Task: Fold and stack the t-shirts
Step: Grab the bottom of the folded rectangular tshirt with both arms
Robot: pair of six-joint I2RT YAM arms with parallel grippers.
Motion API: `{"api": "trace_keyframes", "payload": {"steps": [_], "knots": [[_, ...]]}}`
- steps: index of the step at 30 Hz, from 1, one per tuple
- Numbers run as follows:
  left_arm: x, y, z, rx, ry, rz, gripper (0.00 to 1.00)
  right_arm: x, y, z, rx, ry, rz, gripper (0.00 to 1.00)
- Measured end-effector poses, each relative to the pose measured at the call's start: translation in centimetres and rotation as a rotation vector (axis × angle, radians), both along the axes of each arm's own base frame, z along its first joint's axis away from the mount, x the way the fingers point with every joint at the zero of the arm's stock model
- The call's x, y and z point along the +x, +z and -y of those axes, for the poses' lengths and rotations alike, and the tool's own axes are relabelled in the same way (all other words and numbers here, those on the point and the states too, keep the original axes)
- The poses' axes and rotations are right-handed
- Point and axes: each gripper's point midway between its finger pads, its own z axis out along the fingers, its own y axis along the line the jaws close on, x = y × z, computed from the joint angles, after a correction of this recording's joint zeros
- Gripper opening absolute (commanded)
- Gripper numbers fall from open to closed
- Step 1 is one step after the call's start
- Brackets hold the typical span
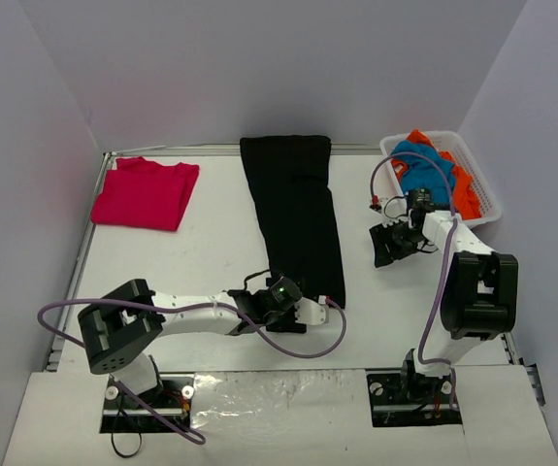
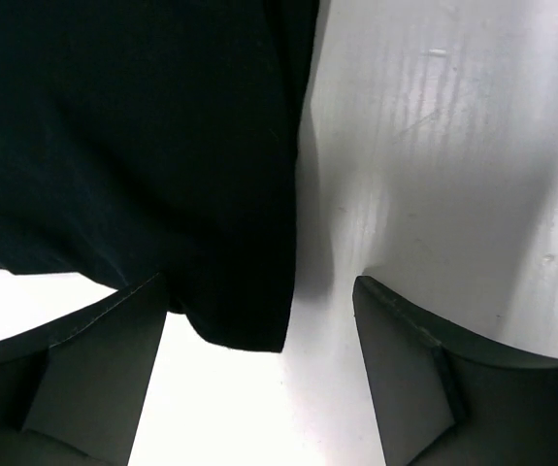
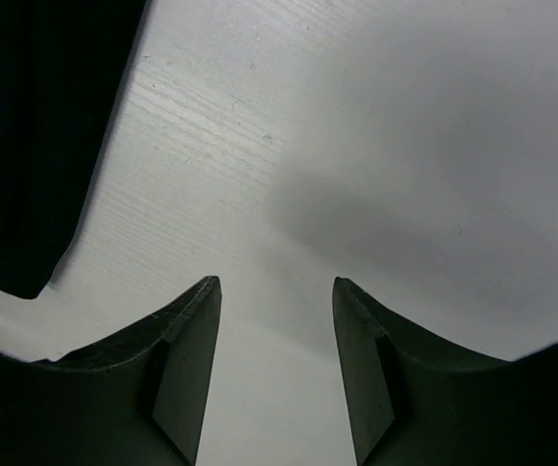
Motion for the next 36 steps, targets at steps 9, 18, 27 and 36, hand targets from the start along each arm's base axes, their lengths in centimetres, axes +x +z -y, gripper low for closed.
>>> {"api": "trace_keyframes", "payload": {"steps": [9, 18, 27, 36], "knots": [[0.9, -0.6, -0.3, 0.002, 0.026, -0.003, 0.45, -0.3, -1.2, -0.2, -0.011, 0.012, -0.040, 0.48], [2.0, -1.4, -0.3, 0.028, 0.053, -0.045, 0.08, -0.4, -1.3, -0.3, -0.018, 0.016, -0.044, 0.48], [1.3, -0.4, -0.5, 0.035, 0.012, -0.212, 0.02, -0.4, -1.2, -0.4, -0.010, 0.022, -0.041, 0.48], [0.0, 5.0, -1.4, -0.051, -0.074, -0.359, 0.02, -0.9, -0.2, -1.7, 0.058, 0.063, -0.033, 0.49]]}}
